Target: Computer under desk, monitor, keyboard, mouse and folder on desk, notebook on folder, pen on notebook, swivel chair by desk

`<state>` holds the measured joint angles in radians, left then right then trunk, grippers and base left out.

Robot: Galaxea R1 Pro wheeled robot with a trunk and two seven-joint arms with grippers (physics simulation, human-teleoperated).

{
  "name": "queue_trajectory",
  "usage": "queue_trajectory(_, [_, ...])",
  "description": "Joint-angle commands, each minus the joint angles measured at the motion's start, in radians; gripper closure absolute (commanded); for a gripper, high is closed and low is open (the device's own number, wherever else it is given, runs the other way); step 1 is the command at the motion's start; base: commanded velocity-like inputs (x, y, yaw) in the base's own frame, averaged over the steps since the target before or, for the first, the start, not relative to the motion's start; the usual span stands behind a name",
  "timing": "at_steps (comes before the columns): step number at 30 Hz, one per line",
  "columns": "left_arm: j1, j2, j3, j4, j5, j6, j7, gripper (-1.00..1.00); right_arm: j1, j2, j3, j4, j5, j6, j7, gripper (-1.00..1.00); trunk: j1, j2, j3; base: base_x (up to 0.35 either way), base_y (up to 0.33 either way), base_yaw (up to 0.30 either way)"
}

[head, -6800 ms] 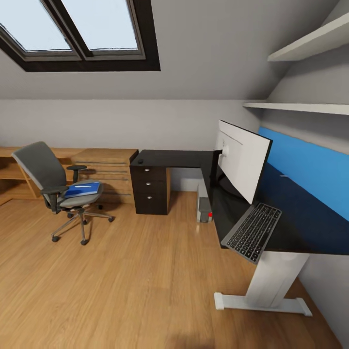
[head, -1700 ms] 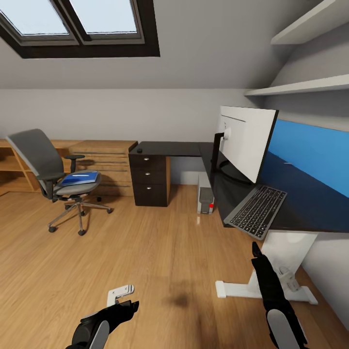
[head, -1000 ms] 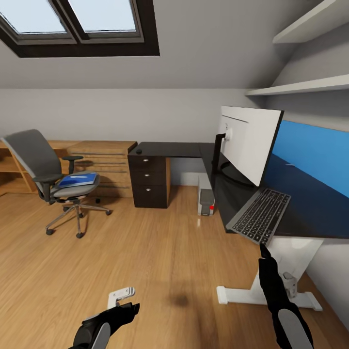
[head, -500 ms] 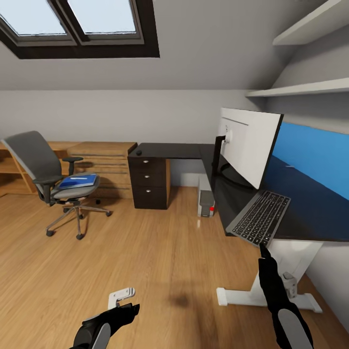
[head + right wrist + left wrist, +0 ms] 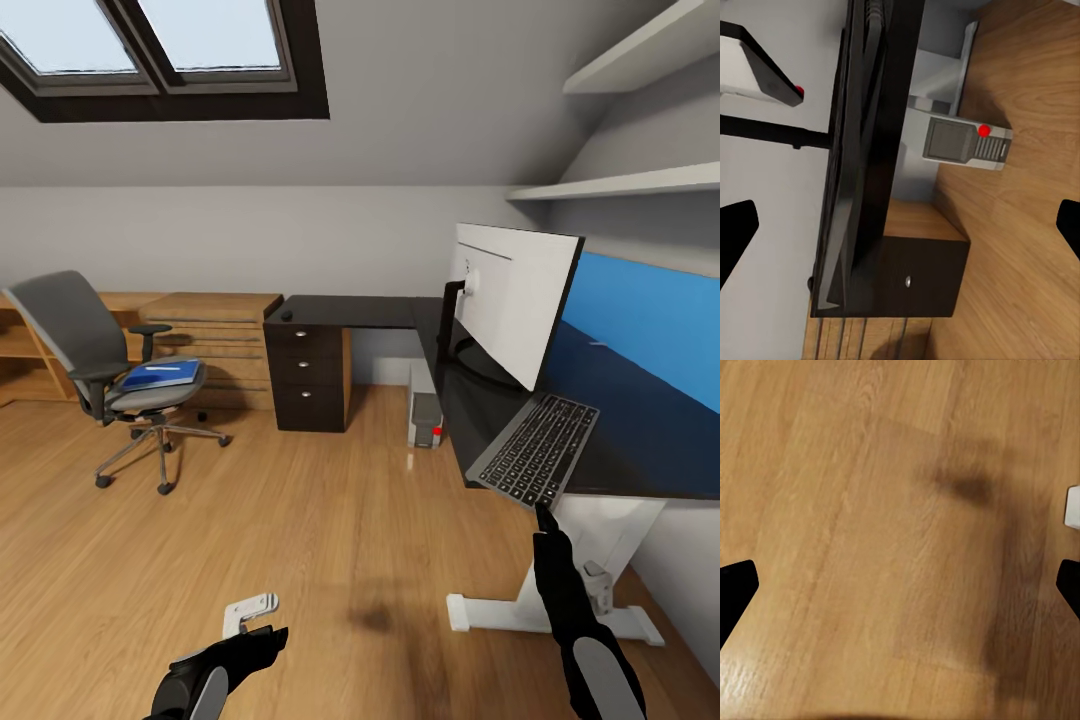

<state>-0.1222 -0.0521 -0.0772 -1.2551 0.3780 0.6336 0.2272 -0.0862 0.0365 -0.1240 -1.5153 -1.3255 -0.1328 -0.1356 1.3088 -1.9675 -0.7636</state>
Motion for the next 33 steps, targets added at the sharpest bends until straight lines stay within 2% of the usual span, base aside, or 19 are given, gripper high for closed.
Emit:
queue_trajectory(1, [0.000, 0.000, -0.001, -0.001, 0.010, 0.003, 0.009, -1.00, 0.000, 0.000, 0.000, -0.001, -0.010, -0.004, -0.003, -1.00, 0.000, 0.000, -0.001, 0.000, 0.000, 0.000])
queue_trajectory(6, [0.000, 0.000, -0.001, -0.001, 0.010, 0.003, 0.009, -1.00, 0.000, 0.000, 0.000, 0.000, -0.010, -0.004, -0.003, -1.00, -0.019, 0.035, 0.015, 0.000, 0.000, 0.000])
queue_trajectory(25, [0.000, 0.003, 0.000, -0.001, 0.012, 0.002, 0.009, -1.00, 0.000, 0.001, 0.016, 0.005, -0.010, -0.004, -0.003, -1.00, -0.019, 0.035, 0.015, 0.001, 0.001, 0.000])
queue_trajectory(33, [0.000, 0.003, 0.001, -0.001, 0.012, 0.001, 0.009, -1.00, 0.000, 0.001, 0.018, 0.006, -0.009, -0.004, -0.003, -1.00, -0.019, 0.035, 0.015, 0.131, 0.097, 0.000])
